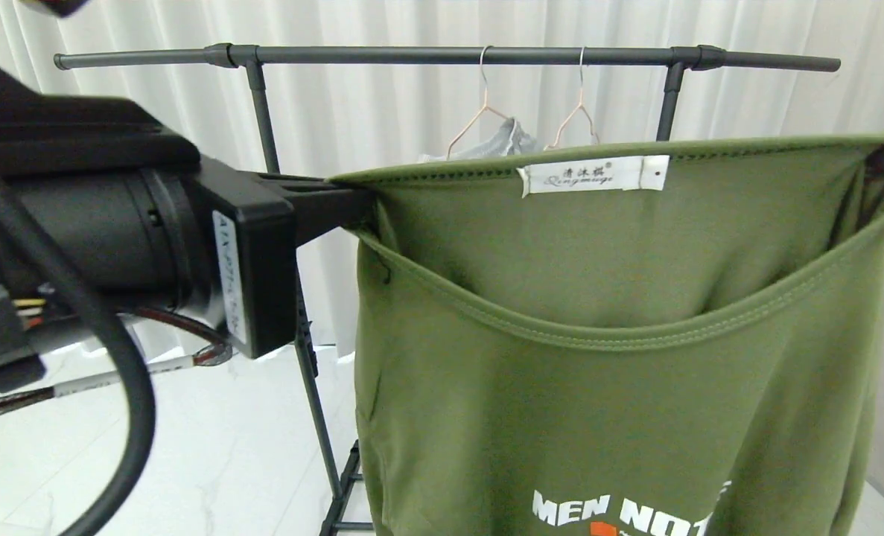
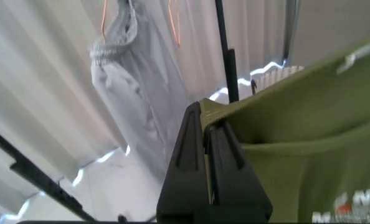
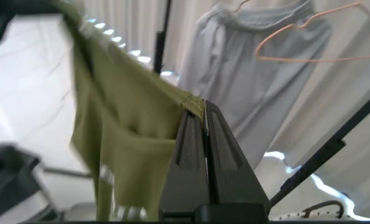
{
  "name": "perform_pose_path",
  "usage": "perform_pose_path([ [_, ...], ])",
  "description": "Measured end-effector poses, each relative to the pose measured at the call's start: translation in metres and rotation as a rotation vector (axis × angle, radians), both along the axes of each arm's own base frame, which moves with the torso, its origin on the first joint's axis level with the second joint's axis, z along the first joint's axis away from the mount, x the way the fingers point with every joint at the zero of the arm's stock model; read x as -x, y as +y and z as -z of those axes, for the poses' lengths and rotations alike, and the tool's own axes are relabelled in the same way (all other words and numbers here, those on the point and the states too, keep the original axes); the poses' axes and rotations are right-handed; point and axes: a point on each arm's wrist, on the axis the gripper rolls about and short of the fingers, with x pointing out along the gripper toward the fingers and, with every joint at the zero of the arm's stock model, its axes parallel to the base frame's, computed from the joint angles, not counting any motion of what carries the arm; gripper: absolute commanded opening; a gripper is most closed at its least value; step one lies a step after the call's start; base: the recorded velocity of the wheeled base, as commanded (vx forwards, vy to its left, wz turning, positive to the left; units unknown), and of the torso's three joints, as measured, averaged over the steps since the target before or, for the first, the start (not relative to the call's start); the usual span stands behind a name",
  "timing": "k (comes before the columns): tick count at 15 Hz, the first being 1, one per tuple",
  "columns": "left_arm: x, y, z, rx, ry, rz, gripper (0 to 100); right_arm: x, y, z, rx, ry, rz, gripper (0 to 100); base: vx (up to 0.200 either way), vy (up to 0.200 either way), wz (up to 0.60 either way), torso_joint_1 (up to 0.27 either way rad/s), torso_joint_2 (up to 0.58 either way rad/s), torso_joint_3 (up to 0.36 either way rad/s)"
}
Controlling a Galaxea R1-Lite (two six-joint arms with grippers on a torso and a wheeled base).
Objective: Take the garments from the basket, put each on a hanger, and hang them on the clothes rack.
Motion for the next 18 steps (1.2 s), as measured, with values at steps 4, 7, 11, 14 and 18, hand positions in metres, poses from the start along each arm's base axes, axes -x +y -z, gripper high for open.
perform_pose_path([
  [4,0.022,0.015,0.005,0.032,0.112,0.033,0,-0.038,0.033,-0.002,-0.07,-0.048,0.076,0,0.0,0.0,0.0,0.0,0.0,0.0],
  [7,0.052,0.02,0.009,0.074,0.164,0.169,0,-0.061,0.057,0.007,-0.067,-0.048,0.068,0,0.0,0.0,0.0,0.0,0.0,0.0],
  [11,0.062,0.024,0.009,0.077,0.151,0.175,0,-0.072,0.064,0.016,-0.031,-0.022,0.08,0,0.0,0.0,0.0,0.0,0.0,0.0],
  [14,0.061,0.023,0.006,0.078,0.14,0.168,0,-0.071,0.057,0.018,0.002,0.001,0.102,0,0.0,0.0,0.0,0.0,0.0,0.0],
  [18,0.035,0.01,-0.012,0.117,0.117,0.035,0,-0.052,0.035,0.013,0.041,0.026,0.103,0,0.0,0.0,0.0,0.0,0.0,0.0],
])
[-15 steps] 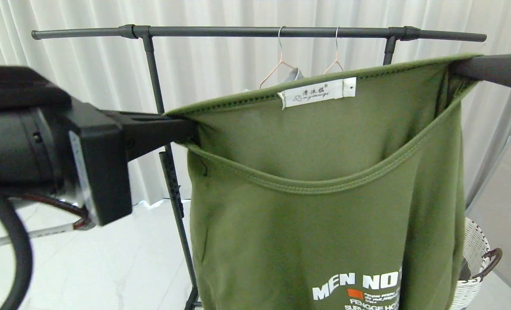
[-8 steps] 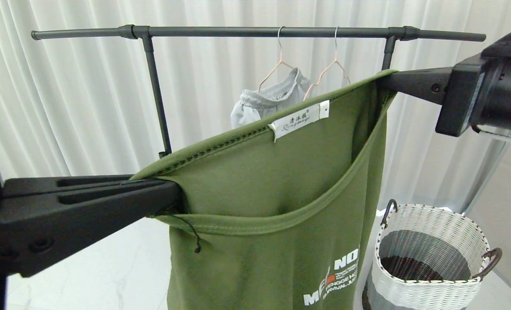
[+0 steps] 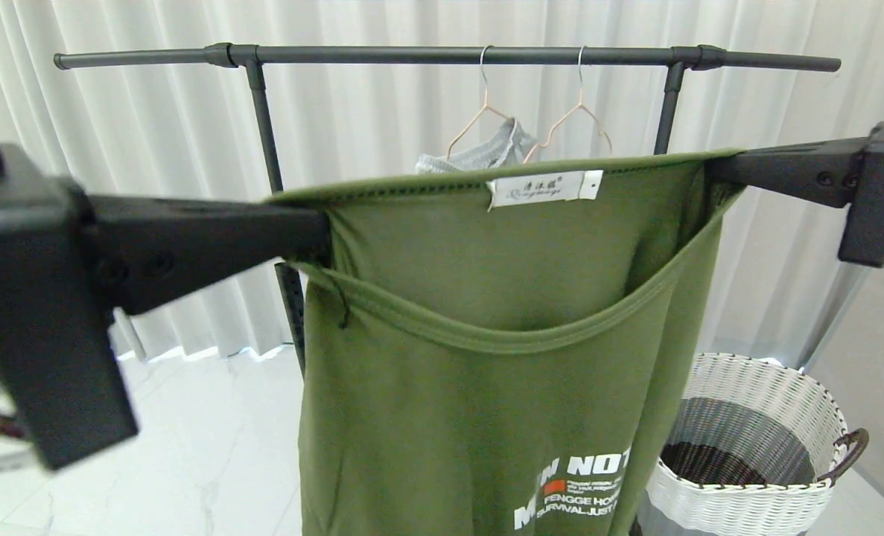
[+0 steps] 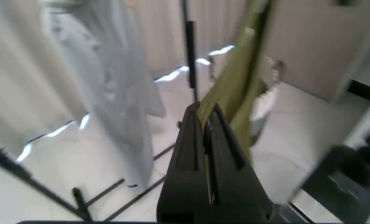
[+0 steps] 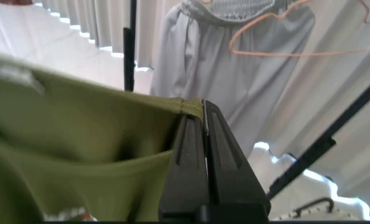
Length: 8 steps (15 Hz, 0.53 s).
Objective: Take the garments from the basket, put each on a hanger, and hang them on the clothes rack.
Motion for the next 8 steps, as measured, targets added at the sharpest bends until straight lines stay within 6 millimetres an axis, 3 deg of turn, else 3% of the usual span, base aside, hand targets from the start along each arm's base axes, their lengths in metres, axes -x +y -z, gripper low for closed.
perform_pose_path([
  [3,-0.021,-0.016,-0.019,0.046,-0.024,-0.064,0,0.019,-0.021,0.0,0.031,0.027,-0.001,0,0.0,0.0,0.0,0.0,0.0,0.0],
  [8,-0.033,-0.028,-0.019,0.024,-0.024,-0.078,0,0.03,-0.034,-0.004,0.002,0.001,-0.001,0,0.0,0.0,0.0,0.0,0.0,0.0],
])
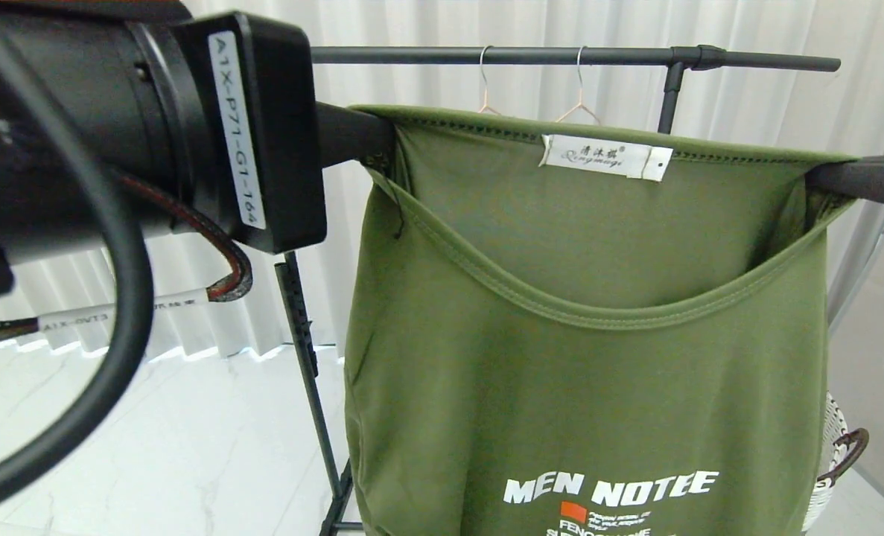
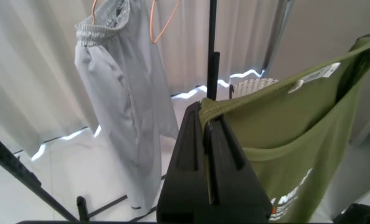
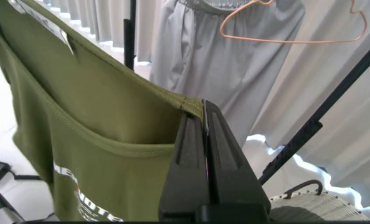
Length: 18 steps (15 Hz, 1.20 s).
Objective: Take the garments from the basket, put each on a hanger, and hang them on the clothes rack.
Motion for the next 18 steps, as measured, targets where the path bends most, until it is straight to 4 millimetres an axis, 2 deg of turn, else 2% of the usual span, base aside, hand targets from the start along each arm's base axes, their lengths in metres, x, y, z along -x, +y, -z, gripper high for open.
perform_pose_path([
  [4,0.0,0.0,-0.003,-0.012,-0.021,0.004,0,0.001,-0.001,-0.003,-0.02,-0.018,0.001,0,0.0,0.0,0.0,0.0,0.0,0.0],
  [8,0.0,0.0,0.005,-0.039,-0.009,0.005,0,-0.001,-0.004,-0.001,-0.013,-0.013,0.027,0,0.0,0.0,0.0,0.0,0.0,0.0],
  [13,0.001,0.002,0.005,-0.038,-0.011,0.005,0,-0.003,-0.006,0.001,-0.008,-0.009,0.042,0,0.0,0.0,0.0,0.0,0.0,0.0],
  [14,0.001,0.003,0.005,-0.038,-0.012,0.004,0,-0.003,-0.006,0.001,-0.007,-0.008,0.043,100,0.0,0.0,0.0,0.0,0.0,0.0],
  [18,0.001,0.003,0.005,-0.038,-0.012,0.003,0,-0.002,-0.007,0.006,0.005,0.002,0.046,100,0.0,0.0,0.0,0.0,0.0,0.0],
])
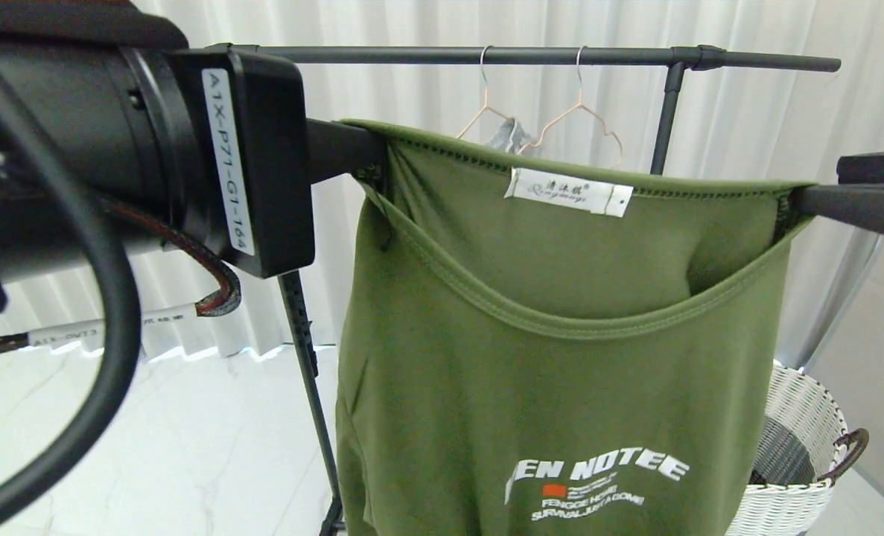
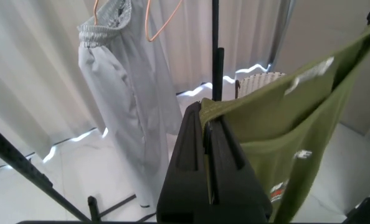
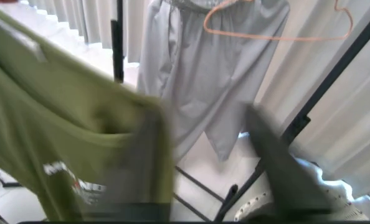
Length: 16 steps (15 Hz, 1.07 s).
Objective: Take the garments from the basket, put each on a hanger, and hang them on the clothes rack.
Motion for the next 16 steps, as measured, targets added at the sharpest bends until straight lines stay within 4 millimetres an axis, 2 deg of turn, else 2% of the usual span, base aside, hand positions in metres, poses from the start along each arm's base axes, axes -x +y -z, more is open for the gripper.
perform_pose_path([
  [3,-0.007,0.003,0.003,-0.013,0.006,-0.037,0,0.006,-0.006,0.012,0.015,0.015,-0.018,100,0.0,0.0,0.0,0.0,0.0,0.0],
  [7,-0.019,0.009,0.023,-0.08,0.041,-0.13,0,0.022,-0.017,0.021,-0.007,0.025,-0.175,100,0.0,0.0,0.0,0.0,0.0,0.0],
  [10,-0.02,0.009,0.031,-0.103,0.055,-0.137,0,0.023,-0.021,0.024,-0.003,0.024,-0.154,100,0.0,0.0,0.0,0.0,0.0,0.0],
  [13,-0.016,0.015,0.043,-0.144,0.068,-0.138,0,0.005,-0.034,0.036,0.128,0.032,0.065,100,0.0,0.0,0.0,0.0,0.0,0.0],
  [16,-0.01,0.032,0.063,-0.257,0.061,-0.138,0,-0.017,-0.062,0.055,0.316,0.091,0.368,100,0.0,0.0,0.0,0.0,0.0,0.0],
])
